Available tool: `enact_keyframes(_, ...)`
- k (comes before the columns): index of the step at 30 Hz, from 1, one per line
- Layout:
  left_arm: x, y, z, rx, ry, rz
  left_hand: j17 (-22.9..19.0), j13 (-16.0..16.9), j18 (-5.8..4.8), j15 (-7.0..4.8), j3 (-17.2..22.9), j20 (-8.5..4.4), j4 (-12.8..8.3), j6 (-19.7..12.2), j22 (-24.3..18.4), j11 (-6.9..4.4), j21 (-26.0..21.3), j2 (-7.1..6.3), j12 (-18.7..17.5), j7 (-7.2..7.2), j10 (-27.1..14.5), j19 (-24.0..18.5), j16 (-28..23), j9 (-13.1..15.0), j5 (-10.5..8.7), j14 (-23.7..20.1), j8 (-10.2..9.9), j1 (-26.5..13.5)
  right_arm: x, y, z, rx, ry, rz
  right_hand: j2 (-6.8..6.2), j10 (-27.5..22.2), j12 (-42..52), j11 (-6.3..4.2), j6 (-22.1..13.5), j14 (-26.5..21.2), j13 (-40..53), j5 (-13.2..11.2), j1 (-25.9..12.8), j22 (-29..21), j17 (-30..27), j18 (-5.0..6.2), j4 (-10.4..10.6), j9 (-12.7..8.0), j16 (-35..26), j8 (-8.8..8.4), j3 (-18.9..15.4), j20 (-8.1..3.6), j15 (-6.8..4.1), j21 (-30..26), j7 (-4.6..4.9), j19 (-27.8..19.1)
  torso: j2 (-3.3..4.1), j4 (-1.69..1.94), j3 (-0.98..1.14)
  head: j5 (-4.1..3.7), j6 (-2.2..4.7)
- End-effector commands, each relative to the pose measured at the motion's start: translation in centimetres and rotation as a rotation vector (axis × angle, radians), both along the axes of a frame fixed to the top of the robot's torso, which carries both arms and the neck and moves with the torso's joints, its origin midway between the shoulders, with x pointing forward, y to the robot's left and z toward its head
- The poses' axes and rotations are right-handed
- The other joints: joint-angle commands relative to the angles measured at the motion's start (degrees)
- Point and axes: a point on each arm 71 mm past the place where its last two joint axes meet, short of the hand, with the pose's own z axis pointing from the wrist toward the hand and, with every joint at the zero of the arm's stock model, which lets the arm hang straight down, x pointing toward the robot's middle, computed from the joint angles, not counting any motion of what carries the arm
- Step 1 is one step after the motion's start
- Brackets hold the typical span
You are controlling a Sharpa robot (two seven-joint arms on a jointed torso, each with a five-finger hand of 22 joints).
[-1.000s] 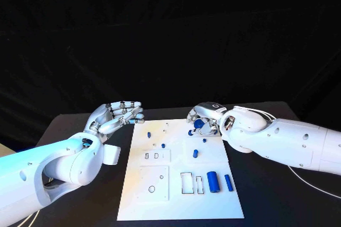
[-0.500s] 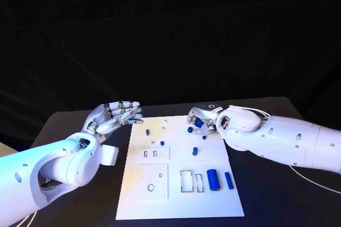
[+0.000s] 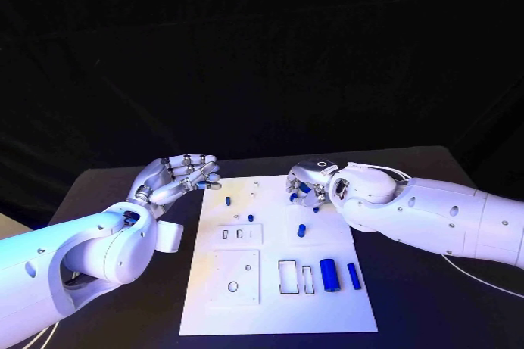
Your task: Assemble the parts on the task board
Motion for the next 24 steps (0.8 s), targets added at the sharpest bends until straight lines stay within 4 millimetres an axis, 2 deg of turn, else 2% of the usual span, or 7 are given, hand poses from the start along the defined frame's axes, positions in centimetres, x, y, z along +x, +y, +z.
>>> enact_keyframes(1, -0.02, -0.18, 0.18, -0.008, -0.005, -0.020, 0.1, -0.1, 0.59, 0.28, 0.0, -0.05, 0.2, 0.4, 0.1, 0.28, 0.3, -0.17, -0.3, 1.57, 0.1, 0.1, -0.2, -0.1, -0.29, -0.3, -0.4, -0.5, 0.08, -0.02, -0.23, -0.024, 0.015, -0.003, 0.62, 0.5, 0.0, -0.02, 0.6, 2.7, 0.1, 0.3, -0.1, 0.2, 0.0, -1.16, 0.1, 0.2, 0.3, 0.46, 0.6, -0.03, -0.27, 0.4, 0.00, 0.4, 0.19, -0.06, 0.11, 0.09, 0.07)
enact_keyframes(10, 0.01, -0.10, 0.17, -0.010, -0.004, -0.020, 0.2, -0.1, 0.55, 0.33, 0.1, -0.04, 0.2, 0.4, 0.2, 0.31, 0.4, -0.09, -0.3, 1.58, 0.0, -0.1, -0.3, -0.1, -0.27, -0.5, -0.4, -0.6, 0.26, -0.03, -0.37, -0.040, 0.018, -0.011, 1.41, 2.1, -0.2, -0.43, 1.9, 2.7, 0.1, 0.3, 0.8, 2.5, 0.6, -1.56, -0.3, 1.1, 1.2, 1.38, 4.1, -0.27, -0.62, 1.9, -0.40, 1.2, 0.36, -0.04, 0.20, 0.11, 0.09)
enact_keyframes(17, -0.02, -0.12, 0.18, -0.012, -0.003, -0.023, 0.2, -0.1, 0.54, 0.34, 0.1, -0.04, 0.2, 0.4, 0.2, 0.31, 0.4, -0.07, -0.3, 1.58, 0.0, -0.1, -0.3, -0.1, -0.27, -0.6, -0.4, -0.6, 0.37, 0.09, -0.46, -0.055, 0.011, -0.012, 1.16, 2.4, -0.2, -0.46, 2.1, 2.7, 0.0, 0.3, 1.4, 3.1, 0.7, -1.64, -1.3, 1.6, 1.5, 1.68, 6.0, -0.32, -0.61, 2.3, -0.35, 1.3, 0.48, -0.02, 0.25, 0.15, 0.06)
enact_keyframes(24, -0.01, -0.11, 0.17, -0.013, -0.001, -0.024, 0.3, -0.1, 0.53, 0.36, 0.1, -0.04, 0.2, 0.4, 0.2, 0.32, 0.4, -0.04, -0.3, 1.57, 0.0, -0.2, -0.3, -0.1, -0.27, -0.6, -0.4, -0.6, 0.14, 0.61, -0.25, -0.027, -0.014, 0.006, 0.96, 3.2, -0.1, -0.63, 2.6, 2.7, 0.2, 0.3, 0.7, 3.9, 0.7, -1.80, -1.3, 2.1, 1.6, 2.18, 6.5, -0.34, -0.75, 2.8, -0.53, 1.7, 0.48, -0.10, 0.24, 0.29, 0.09)
